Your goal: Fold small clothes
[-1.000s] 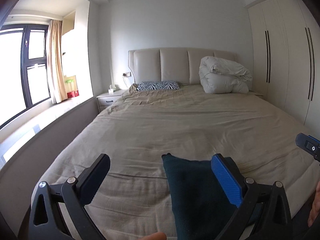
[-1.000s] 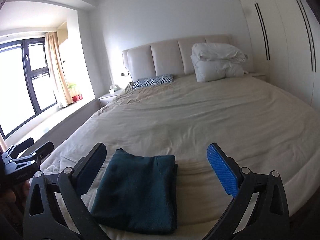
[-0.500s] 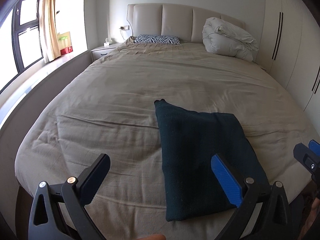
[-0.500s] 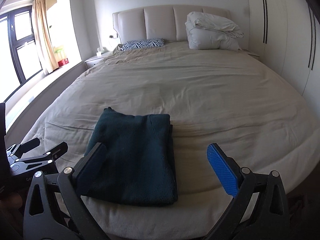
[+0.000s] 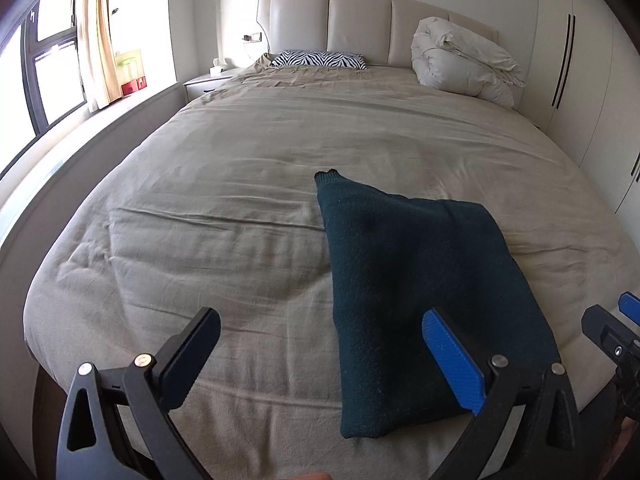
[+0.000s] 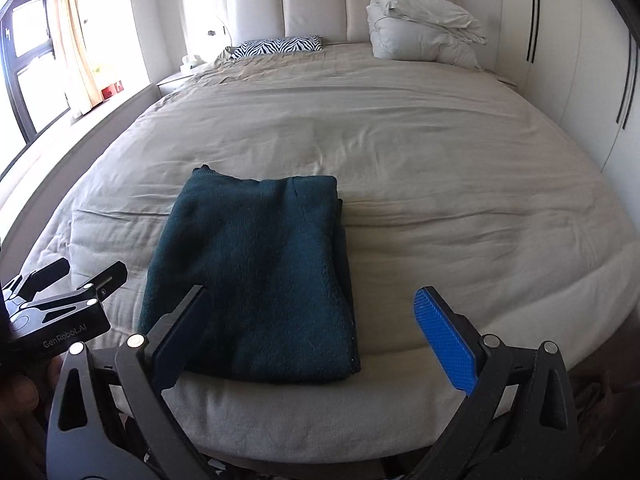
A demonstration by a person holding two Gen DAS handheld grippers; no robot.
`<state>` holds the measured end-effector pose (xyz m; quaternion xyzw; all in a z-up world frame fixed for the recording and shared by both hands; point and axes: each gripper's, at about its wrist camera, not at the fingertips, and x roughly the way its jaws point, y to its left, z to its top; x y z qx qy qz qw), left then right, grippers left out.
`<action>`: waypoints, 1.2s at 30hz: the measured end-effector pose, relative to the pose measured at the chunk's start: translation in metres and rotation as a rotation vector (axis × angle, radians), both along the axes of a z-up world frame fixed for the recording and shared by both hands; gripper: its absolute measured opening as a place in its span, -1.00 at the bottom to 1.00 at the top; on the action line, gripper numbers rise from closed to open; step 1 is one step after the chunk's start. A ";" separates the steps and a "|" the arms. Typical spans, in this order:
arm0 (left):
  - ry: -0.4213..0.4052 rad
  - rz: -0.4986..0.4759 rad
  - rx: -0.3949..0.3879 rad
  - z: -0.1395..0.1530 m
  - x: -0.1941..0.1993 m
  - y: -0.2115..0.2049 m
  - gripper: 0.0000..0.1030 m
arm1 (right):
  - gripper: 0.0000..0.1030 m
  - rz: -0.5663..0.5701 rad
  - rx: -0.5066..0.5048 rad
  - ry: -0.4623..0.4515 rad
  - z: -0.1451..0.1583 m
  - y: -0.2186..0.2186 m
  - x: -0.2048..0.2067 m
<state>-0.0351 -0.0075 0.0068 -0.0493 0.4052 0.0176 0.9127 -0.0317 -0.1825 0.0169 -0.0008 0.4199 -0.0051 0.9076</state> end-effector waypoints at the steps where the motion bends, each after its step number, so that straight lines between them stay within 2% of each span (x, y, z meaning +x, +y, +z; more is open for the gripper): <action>1: 0.002 0.001 0.001 -0.001 0.000 0.000 1.00 | 0.99 0.000 0.000 0.003 0.000 0.000 -0.001; 36: 0.014 0.003 0.005 -0.008 -0.001 0.002 1.00 | 0.99 -0.013 0.004 0.039 -0.010 0.001 0.003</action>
